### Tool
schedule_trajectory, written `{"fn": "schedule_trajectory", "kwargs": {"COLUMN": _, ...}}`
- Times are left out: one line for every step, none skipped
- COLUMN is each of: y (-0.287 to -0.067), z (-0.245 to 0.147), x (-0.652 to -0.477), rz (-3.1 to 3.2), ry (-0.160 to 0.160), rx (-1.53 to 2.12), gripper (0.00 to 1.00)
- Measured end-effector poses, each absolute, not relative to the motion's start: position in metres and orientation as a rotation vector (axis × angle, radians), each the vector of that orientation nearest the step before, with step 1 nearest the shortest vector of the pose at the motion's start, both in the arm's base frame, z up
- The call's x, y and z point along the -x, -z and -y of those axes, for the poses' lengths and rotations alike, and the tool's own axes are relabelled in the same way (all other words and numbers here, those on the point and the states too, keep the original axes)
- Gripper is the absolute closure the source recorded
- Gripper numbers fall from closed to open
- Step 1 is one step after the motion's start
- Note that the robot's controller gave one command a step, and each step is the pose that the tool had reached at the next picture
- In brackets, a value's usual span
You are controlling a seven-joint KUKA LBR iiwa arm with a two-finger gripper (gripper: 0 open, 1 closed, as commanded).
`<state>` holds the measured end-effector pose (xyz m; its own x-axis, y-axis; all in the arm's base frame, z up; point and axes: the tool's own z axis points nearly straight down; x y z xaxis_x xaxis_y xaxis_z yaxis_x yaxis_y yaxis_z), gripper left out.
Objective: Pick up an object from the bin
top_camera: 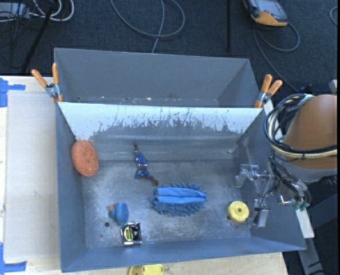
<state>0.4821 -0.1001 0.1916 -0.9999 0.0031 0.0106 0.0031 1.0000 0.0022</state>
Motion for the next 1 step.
{"fn": "schedule_trajectory", "kwargs": {"y": -0.1960, "z": 0.0998, "x": -0.4837, "rz": 3.140, "ry": 0.001, "rx": 0.000, "gripper": 0.00}}
